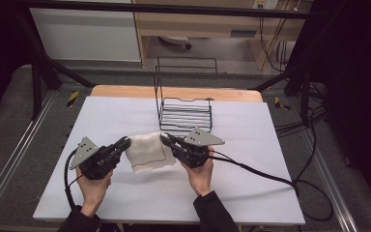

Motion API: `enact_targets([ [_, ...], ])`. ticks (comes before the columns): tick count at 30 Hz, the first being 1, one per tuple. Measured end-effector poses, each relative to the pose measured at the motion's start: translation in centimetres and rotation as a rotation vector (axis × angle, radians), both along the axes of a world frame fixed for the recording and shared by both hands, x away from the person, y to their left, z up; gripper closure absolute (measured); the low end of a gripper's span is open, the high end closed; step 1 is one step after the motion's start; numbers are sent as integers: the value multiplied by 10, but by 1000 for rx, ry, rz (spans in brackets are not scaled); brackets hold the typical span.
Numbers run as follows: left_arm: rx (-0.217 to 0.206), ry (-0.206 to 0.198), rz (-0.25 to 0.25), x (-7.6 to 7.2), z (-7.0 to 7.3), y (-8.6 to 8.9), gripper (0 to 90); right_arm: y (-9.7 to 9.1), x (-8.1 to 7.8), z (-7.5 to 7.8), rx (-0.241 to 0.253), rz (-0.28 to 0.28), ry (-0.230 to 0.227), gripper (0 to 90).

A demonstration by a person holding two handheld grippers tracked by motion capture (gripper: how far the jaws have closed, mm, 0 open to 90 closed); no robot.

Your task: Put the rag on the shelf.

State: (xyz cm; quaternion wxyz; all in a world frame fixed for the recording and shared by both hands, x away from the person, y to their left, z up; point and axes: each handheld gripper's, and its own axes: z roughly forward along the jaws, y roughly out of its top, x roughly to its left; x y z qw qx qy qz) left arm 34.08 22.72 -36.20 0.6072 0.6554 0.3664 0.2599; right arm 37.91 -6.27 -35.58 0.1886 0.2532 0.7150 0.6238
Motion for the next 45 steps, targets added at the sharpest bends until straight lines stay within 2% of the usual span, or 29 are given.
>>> enact_targets([
  [10, -25, -36, -8, 7, 17, -7, 835, -8, -2, 15, 17, -21, -41, 836],
  [20, -47, -101, -9, 16, 34, -16, 834, -14, -5, 34, 36, -49, -100, 836],
  [27, -74, -124, -21, 23, 42, -22, 834, -20, -3, 45, 43, -71, -130, 836],
  [30, -95, -136, -22, 26, 46, -25, 835, -23, -3, 48, 55, -81, -143, 836],
  [39, -121, -172, -25, 32, 59, -32, 834, -28, -1, 59, 87, -102, -180, 836],
  [45, -115, -186, -30, 36, 66, -35, 835, -31, 0, 66, 91, -112, -201, 836],
])
